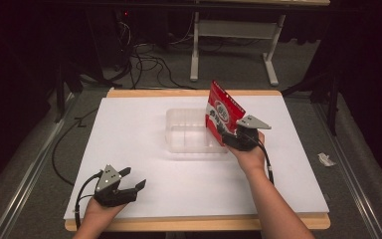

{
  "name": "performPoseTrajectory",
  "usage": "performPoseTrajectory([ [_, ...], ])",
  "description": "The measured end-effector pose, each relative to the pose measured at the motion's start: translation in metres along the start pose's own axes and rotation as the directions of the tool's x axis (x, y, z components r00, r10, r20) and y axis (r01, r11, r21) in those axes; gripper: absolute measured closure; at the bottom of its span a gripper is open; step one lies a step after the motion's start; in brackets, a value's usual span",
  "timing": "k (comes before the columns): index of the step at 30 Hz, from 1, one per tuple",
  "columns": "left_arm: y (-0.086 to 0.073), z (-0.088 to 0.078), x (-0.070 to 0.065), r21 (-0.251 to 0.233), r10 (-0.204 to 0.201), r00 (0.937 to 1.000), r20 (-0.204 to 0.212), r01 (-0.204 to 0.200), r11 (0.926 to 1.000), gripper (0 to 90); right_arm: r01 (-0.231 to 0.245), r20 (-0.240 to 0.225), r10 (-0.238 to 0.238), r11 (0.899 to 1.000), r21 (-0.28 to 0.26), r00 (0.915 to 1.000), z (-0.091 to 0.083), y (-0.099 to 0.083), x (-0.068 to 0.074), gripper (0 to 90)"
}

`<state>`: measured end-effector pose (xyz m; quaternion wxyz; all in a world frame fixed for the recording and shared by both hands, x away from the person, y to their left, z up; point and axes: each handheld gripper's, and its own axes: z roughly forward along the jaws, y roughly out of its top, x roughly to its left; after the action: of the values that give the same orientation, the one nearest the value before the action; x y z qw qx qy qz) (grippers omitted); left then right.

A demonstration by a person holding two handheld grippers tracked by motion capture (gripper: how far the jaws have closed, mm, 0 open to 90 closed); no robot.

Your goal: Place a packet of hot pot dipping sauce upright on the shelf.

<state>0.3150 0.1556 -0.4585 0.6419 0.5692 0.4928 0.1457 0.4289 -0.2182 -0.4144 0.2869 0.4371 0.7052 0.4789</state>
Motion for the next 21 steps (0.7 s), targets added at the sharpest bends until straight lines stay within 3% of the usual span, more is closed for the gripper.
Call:
performPoseTrajectory([
  [6, 0.000, 0.000, 0.000, 0.000, -0.001, 1.0000, 0.001, 0.001, 1.0000, 29.6, 0.014, -0.003, -0.014, 1.000, 0.005, 0.9999, -0.003, 0.012, 0.002, 27.1],
  [12, 0.000, 0.000, 0.000, -0.002, 0.000, 1.0000, 0.000, 0.000, 1.0000, 29.5, -0.009, -0.018, 0.009, 1.000, 0.011, 0.9998, -0.005, 0.014, 0.001, 15.6],
  [21, 0.000, 0.000, 0.000, -0.003, -0.004, 1.0000, 0.000, 0.004, 1.0000, 29.2, 0.000, -0.030, 0.001, 1.000, 0.016, 0.9995, -0.011, 0.012, -0.002, 15.5],
])
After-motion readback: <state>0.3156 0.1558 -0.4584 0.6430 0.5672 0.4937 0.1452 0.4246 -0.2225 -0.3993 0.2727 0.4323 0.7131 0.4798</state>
